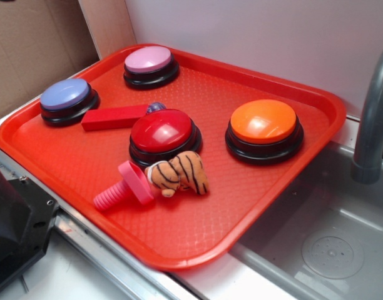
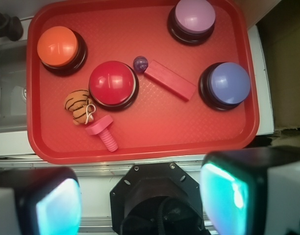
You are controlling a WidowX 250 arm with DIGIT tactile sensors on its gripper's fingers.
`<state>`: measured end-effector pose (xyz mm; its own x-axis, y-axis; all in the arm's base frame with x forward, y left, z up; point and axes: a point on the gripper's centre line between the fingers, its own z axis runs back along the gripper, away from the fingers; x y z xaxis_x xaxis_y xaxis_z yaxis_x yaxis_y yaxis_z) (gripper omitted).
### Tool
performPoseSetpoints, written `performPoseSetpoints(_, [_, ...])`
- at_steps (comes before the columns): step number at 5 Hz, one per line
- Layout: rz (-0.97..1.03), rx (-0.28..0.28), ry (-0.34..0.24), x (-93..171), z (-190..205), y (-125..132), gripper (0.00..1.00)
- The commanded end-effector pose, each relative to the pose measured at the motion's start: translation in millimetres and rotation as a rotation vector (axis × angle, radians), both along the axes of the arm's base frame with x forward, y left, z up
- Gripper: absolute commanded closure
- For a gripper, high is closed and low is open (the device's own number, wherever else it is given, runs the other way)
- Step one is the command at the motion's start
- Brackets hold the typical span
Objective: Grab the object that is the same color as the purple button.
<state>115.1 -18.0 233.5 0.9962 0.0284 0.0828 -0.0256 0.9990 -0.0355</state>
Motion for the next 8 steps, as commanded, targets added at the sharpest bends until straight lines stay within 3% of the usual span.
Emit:
performPoseSetpoints(1, [0.129, -0.033, 0.054, 31, -22, 16, 0.00])
performPoseSetpoints(2, [0.216, -0.065, 0.076, 51, -47, 26, 0.00])
performPoseSetpoints(3, [0.311, -0.073, 0.036, 75, -72, 29, 0.00])
performPoseSetpoints(5, [0.461, -0.023, 0.022, 111, -117, 29, 0.00])
performPoseSetpoints(6, [0.517, -0.016, 0.053, 124, -133, 28, 0.00])
performPoseSetpoints(8, [0.573, -0.013, 0.059, 142, -176, 21, 0.00])
